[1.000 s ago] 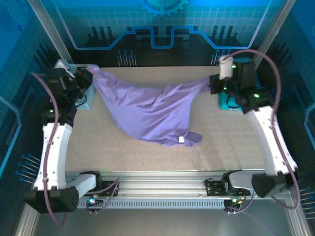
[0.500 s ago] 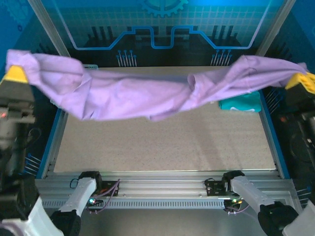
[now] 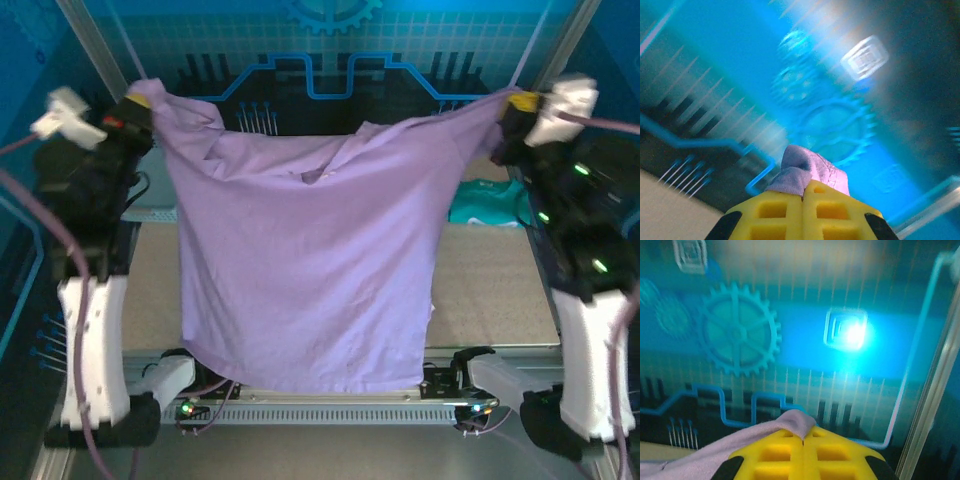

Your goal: Fold the inside-out t-shirt

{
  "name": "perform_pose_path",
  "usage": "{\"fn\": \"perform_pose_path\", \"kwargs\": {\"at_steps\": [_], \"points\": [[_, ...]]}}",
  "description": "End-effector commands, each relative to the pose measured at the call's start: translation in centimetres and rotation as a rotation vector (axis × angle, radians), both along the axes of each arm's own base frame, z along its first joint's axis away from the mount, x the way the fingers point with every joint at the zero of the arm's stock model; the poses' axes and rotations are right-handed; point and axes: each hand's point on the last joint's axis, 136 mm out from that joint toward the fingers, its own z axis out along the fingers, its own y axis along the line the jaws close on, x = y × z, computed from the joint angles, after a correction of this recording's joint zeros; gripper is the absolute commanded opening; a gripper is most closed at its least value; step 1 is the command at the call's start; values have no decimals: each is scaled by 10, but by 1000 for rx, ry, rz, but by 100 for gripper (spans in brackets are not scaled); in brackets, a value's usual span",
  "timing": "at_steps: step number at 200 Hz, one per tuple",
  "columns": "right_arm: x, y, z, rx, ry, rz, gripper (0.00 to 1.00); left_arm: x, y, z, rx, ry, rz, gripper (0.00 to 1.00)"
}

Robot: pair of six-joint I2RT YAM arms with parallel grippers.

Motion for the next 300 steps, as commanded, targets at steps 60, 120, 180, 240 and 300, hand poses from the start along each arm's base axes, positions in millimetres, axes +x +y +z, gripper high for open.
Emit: {"fn": "perform_pose_path", "kwargs": {"at_steps": [60,120,180,240,300], "points": [[245,-9,-292,11,589,-181,54,185,20,-296,-125,590,20,75],[137,104,-385,99,968,232,61,94,-47,-330,-123,645,-163,84],[1,169,-478,27,1366,304,67,3,-70,-396,46,876,-237,84],[-18,175,-534,-6,1504,248,48,-24,-74,-438,47,988,-282,84],[-7,115,-537,46,1592,67,0,-58,-109,-472,39,1076,-422,84]]}}
